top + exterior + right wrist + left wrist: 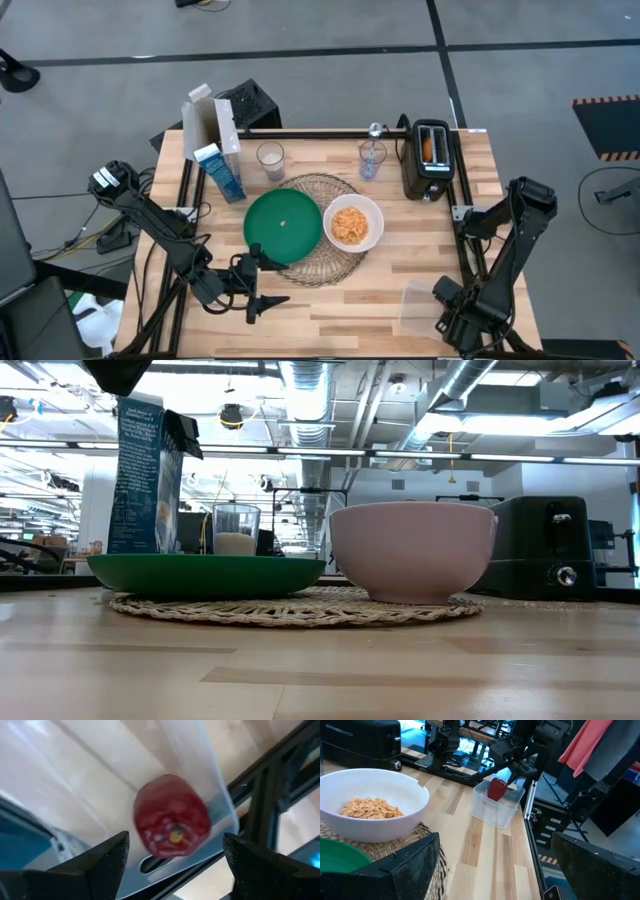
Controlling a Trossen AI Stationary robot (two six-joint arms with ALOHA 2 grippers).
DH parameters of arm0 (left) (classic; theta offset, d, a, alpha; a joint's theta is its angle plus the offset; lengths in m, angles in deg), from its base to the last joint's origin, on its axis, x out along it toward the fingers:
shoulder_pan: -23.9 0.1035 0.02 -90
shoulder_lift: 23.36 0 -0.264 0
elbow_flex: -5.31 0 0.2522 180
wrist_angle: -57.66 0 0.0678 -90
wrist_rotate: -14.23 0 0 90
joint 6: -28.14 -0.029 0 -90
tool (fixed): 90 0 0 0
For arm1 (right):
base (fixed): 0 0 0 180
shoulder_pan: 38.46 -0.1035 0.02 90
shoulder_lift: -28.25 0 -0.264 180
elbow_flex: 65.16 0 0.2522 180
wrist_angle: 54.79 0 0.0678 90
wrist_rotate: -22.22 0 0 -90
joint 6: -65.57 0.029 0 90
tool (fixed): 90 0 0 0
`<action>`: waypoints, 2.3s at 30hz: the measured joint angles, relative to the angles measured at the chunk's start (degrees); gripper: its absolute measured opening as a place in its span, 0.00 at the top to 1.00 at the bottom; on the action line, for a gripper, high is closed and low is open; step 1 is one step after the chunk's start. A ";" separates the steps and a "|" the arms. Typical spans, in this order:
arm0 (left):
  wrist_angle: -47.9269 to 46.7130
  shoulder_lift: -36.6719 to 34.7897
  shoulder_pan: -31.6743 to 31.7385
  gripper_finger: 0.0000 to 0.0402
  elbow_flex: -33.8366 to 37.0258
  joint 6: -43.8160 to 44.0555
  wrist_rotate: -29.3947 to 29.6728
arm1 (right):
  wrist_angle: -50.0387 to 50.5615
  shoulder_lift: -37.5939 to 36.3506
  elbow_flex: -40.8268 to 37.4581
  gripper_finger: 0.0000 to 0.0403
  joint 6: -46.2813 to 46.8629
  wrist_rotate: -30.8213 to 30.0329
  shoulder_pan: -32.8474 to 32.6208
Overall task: Arrange a breakfast setting
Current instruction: Put the red apple on the placemat above the green plate and white bowl from the bin
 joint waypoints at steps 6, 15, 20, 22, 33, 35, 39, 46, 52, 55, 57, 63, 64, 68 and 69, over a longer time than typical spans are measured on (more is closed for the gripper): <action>-0.07 0.00 0.00 0.08 0.00 0.00 0.13 | -1.87 0.66 -0.87 0.14 0.05 1.25 0.29; -0.13 0.02 0.02 0.08 0.00 -0.02 0.19 | -10.11 0.65 -7.49 0.14 0.57 2.93 0.33; -0.20 0.02 0.02 0.08 0.00 -0.11 0.18 | -11.03 0.64 -8.08 0.14 0.17 2.81 0.33; -0.24 0.02 0.02 0.08 0.00 -0.12 0.17 | -11.01 0.64 -8.10 0.14 0.12 2.60 0.33; -0.33 0.02 0.02 0.08 0.00 -0.15 0.19 | -11.91 6.06 -8.24 0.16 -7.66 4.77 1.70; -0.34 0.02 0.03 0.08 0.00 -0.15 0.18 | -11.93 6.80 -8.19 0.20 -9.54 6.02 2.32; -0.33 0.02 0.02 0.08 0.00 -0.17 0.19 | -11.50 6.45 -8.02 0.25 -10.87 6.60 2.94; -0.33 0.02 0.02 0.08 0.00 -0.17 0.19 | -7.35 4.32 -3.36 0.25 -11.88 3.36 3.52; -0.33 0.02 0.03 0.08 0.00 -0.17 0.19 | -1.44 2.86 3.55 0.24 -15.26 -1.86 5.09; -0.33 0.02 0.04 0.08 0.00 -0.38 0.19 | 1.10 2.80 7.73 0.24 -18.27 -5.37 6.55; -0.33 0.02 0.04 0.08 0.00 -0.39 0.19 | 2.53 2.80 10.44 0.24 -20.62 -7.99 7.77; -0.33 0.02 0.04 0.08 0.00 -0.42 0.19 | 2.54 2.78 15.94 0.24 -29.63 -16.34 12.07; -0.33 0.02 0.04 0.08 0.00 -0.42 0.17 | 2.32 2.78 16.25 0.24 -31.25 -17.38 12.81; -0.53 0.02 0.02 0.08 0.00 -0.42 0.19 | -0.24 2.79 16.41 0.24 -37.88 -19.29 15.92; -0.82 0.02 0.03 0.08 0.00 -0.37 0.19 | -0.52 2.78 16.42 0.24 -39.35 -19.67 16.66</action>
